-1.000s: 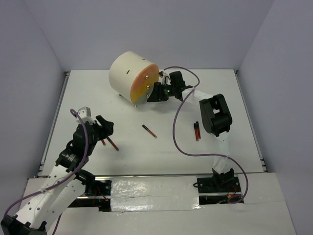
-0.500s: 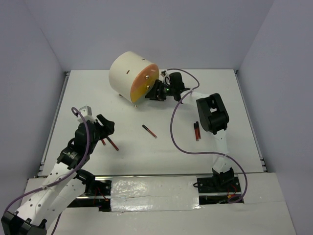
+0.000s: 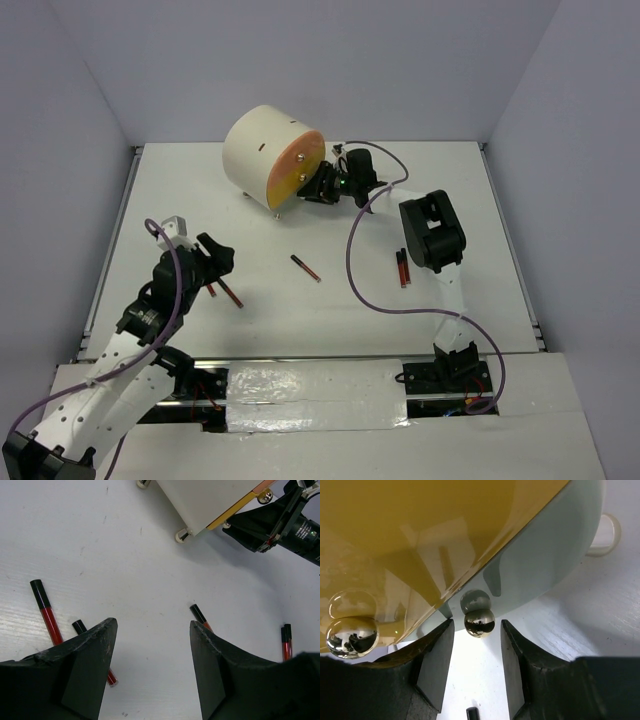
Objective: Organize the makeup
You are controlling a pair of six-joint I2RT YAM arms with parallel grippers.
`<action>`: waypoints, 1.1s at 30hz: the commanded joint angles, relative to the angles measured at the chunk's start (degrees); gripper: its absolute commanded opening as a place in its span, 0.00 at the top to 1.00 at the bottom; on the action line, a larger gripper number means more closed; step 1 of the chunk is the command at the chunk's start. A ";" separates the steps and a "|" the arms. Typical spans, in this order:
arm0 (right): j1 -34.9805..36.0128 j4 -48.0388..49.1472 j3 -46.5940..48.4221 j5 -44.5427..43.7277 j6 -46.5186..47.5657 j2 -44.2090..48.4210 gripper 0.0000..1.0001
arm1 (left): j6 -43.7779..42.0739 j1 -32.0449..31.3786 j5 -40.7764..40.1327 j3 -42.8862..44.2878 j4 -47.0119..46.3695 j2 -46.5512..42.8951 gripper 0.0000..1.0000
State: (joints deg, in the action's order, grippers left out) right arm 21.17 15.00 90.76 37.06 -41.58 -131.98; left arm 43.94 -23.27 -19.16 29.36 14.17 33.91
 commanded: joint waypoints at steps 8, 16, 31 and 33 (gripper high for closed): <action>-0.51 5.82 2.49 -0.41 -1.83 -2.23 0.65 | 1.06 0.33 0.52 3.15 -1.78 0.72 0.28; -2.45 9.95 -3.92 0.38 -3.15 0.67 0.73 | 1.23 0.33 0.44 2.98 -1.87 0.46 0.28; -8.07 15.14 -26.24 3.11 1.06 15.87 0.71 | 1.85 0.33 1.40 -0.18 -4.07 -1.04 0.28; -8.25 15.23 -27.30 3.02 1.42 16.49 0.70 | 2.02 0.33 1.49 -0.36 -3.98 -1.30 0.27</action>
State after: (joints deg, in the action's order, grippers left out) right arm 13.63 28.69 65.08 41.39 -42.00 -119.20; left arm 45.32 -23.27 -18.13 29.50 12.86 33.47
